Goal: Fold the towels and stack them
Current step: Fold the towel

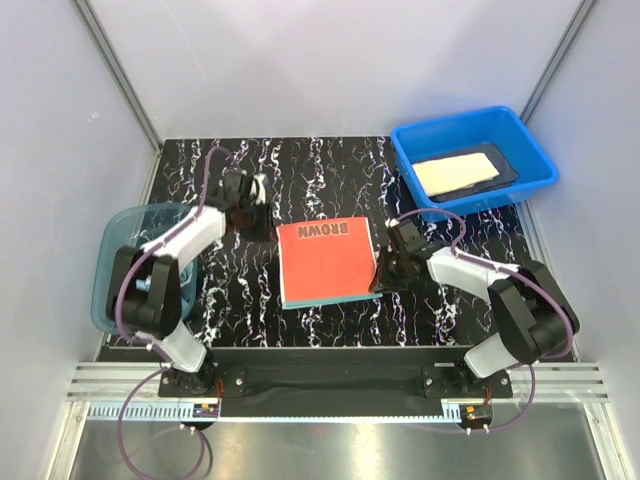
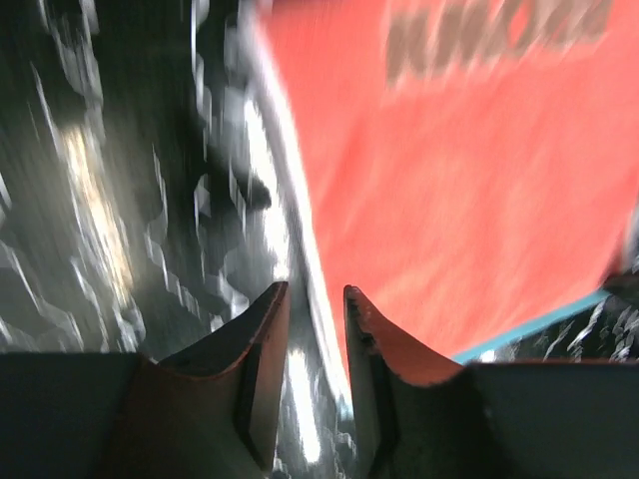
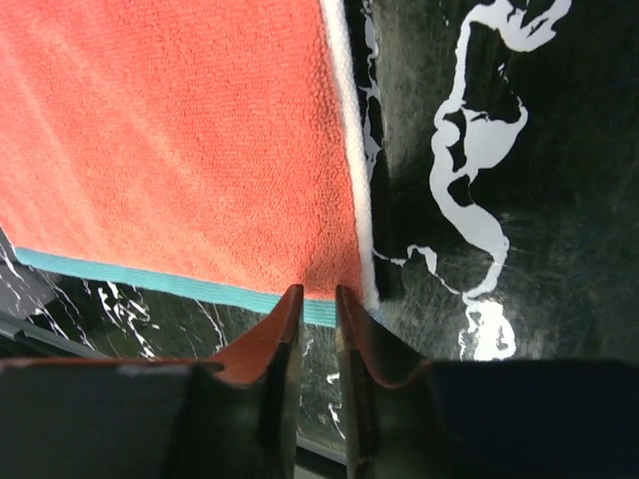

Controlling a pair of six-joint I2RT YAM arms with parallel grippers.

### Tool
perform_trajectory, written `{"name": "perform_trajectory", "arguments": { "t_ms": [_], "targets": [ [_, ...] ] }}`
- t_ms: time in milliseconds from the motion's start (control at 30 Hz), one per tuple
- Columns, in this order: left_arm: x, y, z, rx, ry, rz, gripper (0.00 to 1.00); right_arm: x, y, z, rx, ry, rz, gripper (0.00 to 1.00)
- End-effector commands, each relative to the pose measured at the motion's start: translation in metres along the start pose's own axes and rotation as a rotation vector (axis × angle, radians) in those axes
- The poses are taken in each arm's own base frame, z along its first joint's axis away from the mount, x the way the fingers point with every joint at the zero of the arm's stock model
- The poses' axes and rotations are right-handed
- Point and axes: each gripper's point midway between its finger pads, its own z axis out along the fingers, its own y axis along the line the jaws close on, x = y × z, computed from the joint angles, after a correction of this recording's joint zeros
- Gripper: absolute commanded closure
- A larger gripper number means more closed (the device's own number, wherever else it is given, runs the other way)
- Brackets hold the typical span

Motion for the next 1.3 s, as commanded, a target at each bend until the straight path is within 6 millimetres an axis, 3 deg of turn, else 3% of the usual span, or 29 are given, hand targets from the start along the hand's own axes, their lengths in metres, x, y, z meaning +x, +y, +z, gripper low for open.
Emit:
{"name": "perform_trajectory", "arguments": {
  "t_ms": [0, 67, 100, 133, 200, 233, 300, 333, 367, 433, 467, 533, 600, 633, 667, 733, 1033, 1267],
  "targets": [
    [-0.039, -0.016, 0.009, 0.126, 0.032, 0.174, 0.68, -0.02, 0.018, -0.014, -0.013, -0.042, -0.064, 0.73],
    [-0.061, -0.017, 0.012, 0.108, 0.011, 0.23, 0.67, -0.044, 0.03, -0.029, -0.007, -0.08, -0.12, 0.68],
    [-0.066, -0.018, 0.014, 0.12, 0.009, 0.273, 0.66, -0.055, 0.035, -0.034, -0.018, -0.09, -0.195, 0.66],
    [-0.067, -0.017, 0.021, 0.128, 0.019, 0.292, 0.65, -0.079, 0.051, -0.046, -0.056, -0.13, -0.241, 0.63],
    [-0.075, -0.018, 0.024, 0.14, 0.004, 0.323, 0.59, -0.096, 0.058, -0.044, -0.092, -0.109, -0.379, 0.6],
    [-0.074, -0.017, 0.031, 0.139, 0.017, 0.321, 0.59, -0.121, 0.076, -0.055, -0.122, -0.15, -0.436, 0.59],
    [-0.077, -0.014, 0.035, 0.136, 0.031, 0.357, 0.59, -0.129, 0.07, -0.042, -0.106, -0.085, -0.557, 0.59],
    [-0.077, -0.012, 0.039, 0.134, 0.038, 0.36, 0.59, -0.144, 0.08, -0.053, -0.11, -0.088, -0.587, 0.59],
    [-0.075, -0.011, 0.045, 0.134, 0.055, 0.367, 0.59, -0.148, 0.075, -0.04, -0.118, -0.039, -0.624, 0.57],
    [-0.078, -0.008, 0.048, 0.131, 0.055, 0.395, 0.58, -0.174, 0.086, -0.048, -0.148, -0.06, -0.736, 0.52],
    [-0.079, -0.01, 0.049, 0.147, 0.057, 0.41, 0.58, -0.164, 0.081, -0.037, -0.184, 0.021, -0.754, 0.44],
    [-0.084, -0.008, 0.054, 0.145, 0.065, 0.441, 0.56, -0.179, 0.078, -0.038, -0.208, 0.019, -0.847, 0.33],
    [-0.086, -0.004, 0.061, 0.138, 0.09, 0.466, 0.57, -0.186, 0.067, -0.024, -0.234, 0.05, -0.881, 0.29],
    [-0.097, -0.004, 0.059, 0.122, 0.07, 0.478, 0.57, -0.198, 0.073, -0.026, -0.246, 0.029, -0.899, 0.3],
    [-0.095, 0.001, 0.061, 0.104, 0.094, 0.499, 0.57, -0.191, 0.062, -0.012, -0.268, 0.098, -0.892, 0.3],
    [-0.104, 0.006, 0.066, 0.089, 0.092, 0.505, 0.57, -0.195, 0.056, -0.002, -0.297, 0.151, -0.878, 0.34],
    [-0.076, 0.021, 0.084, 0.133, 0.213, 0.546, 0.56, -0.202, 0.037, 0.035, -0.367, 0.202, -0.94, 0.42],
    [-0.084, 0.035, 0.098, 0.068, 0.206, 0.563, 0.65, -0.212, 0.034, 0.06, -0.391, 0.164, -0.982, 0.46]
  ]
}}
